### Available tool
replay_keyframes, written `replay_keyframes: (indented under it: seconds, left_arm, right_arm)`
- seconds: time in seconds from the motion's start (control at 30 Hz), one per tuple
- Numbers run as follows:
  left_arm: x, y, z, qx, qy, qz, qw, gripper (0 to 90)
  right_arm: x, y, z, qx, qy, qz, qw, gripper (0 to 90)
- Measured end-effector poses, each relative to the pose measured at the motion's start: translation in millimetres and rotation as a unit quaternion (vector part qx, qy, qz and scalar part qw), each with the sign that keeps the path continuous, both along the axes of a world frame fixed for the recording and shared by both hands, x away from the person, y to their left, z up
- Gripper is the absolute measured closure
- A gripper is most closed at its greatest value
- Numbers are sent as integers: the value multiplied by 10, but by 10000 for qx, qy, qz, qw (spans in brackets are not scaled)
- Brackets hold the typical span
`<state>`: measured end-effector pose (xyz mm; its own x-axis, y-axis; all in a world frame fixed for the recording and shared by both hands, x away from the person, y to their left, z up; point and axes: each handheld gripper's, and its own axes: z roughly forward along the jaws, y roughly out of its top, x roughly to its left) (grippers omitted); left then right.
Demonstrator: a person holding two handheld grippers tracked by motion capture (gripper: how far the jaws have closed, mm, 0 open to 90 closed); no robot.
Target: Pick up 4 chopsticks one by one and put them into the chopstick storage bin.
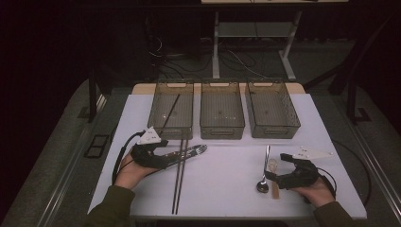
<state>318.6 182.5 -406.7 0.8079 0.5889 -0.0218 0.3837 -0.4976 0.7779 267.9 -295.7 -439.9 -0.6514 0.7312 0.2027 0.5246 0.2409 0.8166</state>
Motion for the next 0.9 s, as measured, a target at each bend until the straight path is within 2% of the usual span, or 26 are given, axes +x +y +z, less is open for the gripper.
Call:
replay_keyframes:
  seconds: [0.27, 0.43, 0.57, 0.67, 0.73, 0.77, 0.8, 0.9]
  left_arm:
    - [-150, 158, -69, 96, -57, -17, 9999, 458]
    - [-214, 259, -124, -90, 1, 70, 9999, 529]
    - [-229, 312, -164, -66, 107, -30, 9999, 576]
    - [-223, 321, -199, -209, 199, -46, 9996, 613]
    - [-218, 317, -214, -46, 222, -115, 9997, 635]
    - [-224, 303, -235, -85, 236, -114, 9996, 645]
    - [-219, 305, -243, 13, 236, -145, 9996, 652]
    - [-205, 313, -263, 128, 249, -187, 9994, 671]
  right_arm:
    - [-1, -7, 4, 7, -6, 13, 10000, 2]
    - [-8, -2, 6, 15, -9, 19, 10000, 2]
    - [-6, -7, 6, -9, -37, 51, 10000, 2]
    - [-6, -2, 5, -16, -36, 52, 10000, 2]
    - [-8, -2, 6, -16, -31, 56, 10000, 2]
    - [-7, -3, 6, -18, -28, 52, 10000, 2]
    - [-10, -3, 8, -35, -22, 49, 10000, 2]
    - [-10, 6, 9, -37, -36, 57, 10000, 2]
